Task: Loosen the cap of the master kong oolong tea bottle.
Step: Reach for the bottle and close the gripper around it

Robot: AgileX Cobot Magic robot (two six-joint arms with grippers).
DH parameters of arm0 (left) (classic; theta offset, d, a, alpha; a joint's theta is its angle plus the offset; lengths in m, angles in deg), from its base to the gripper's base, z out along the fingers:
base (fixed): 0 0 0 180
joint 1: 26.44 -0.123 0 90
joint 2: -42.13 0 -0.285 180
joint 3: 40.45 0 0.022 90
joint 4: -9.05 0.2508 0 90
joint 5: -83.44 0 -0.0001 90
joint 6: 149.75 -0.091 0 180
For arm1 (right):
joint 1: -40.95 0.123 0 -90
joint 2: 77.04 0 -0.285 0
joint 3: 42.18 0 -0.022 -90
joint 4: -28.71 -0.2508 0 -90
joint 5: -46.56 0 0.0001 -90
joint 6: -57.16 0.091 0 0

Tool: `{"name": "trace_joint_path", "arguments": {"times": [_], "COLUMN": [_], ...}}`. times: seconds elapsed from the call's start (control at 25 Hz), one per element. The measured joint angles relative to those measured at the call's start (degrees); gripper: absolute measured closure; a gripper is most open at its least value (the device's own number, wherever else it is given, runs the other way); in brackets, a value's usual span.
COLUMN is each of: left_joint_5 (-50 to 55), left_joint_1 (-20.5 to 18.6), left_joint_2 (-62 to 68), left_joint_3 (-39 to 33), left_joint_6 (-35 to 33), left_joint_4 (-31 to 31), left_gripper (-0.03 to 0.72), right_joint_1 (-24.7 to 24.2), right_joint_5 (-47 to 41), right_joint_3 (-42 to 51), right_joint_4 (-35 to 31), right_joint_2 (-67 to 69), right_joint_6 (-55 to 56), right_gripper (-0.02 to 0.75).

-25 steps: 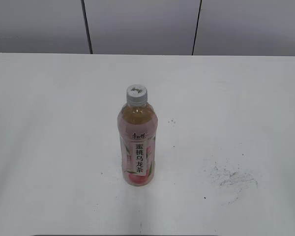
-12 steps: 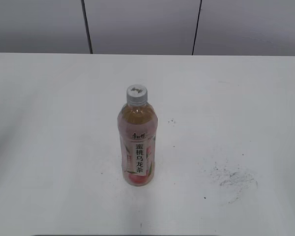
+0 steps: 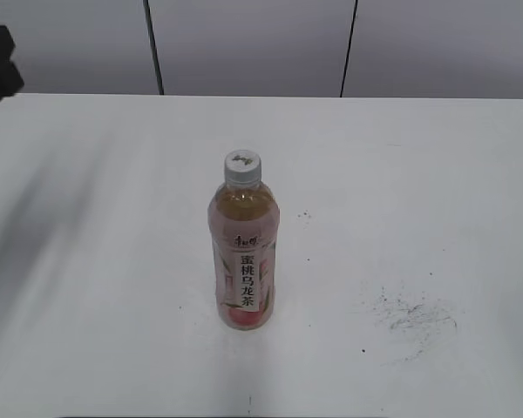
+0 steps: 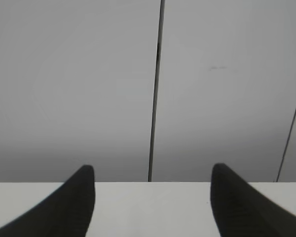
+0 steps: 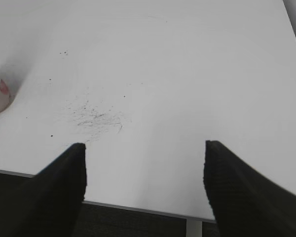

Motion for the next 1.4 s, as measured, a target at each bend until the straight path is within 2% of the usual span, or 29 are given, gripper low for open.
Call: {"name": "trace_joint_path", "arguments": {"times": [0.16,0.24,0.48,0.84,1.16,1.4], "left_joint_5": [-16.13,-19.0,-19.99,-20.68,-20.69,-20.66], "left_joint_1": [0.0,0.0,0.0,0.04,0.04,0.04], "left_joint_2": [12.18,17.28,23.3,23.24,20.68,20.68], "left_joint_3": [0.0,0.0,-0.37,-7.01,-14.24,-14.57], "left_joint_6": [0.0,0.0,2.42,8.73,9.24,9.42], "left_joint_4": [2.75,4.34,11.48,20.29,34.44,45.13], "left_gripper": [0.243,0.243,0.227,0.099,0.1,0.101], "right_joint_1": [0.0,0.0,0.0,0.0,0.0,0.0], "right_joint_5": [0.0,0.0,0.0,0.0,0.0,0.0], "right_joint_3": [0.0,0.0,0.0,0.0,0.0,0.0], "right_joint_4": [0.0,0.0,0.0,0.0,0.0,0.0], "right_joint_2": [0.0,0.0,0.0,0.0,0.0,0.0], "right_joint_6": [0.0,0.0,0.0,0.0,0.0,0.0], "right_gripper": [0.182,0.182,0.182,0.182,0.182,0.182]}}
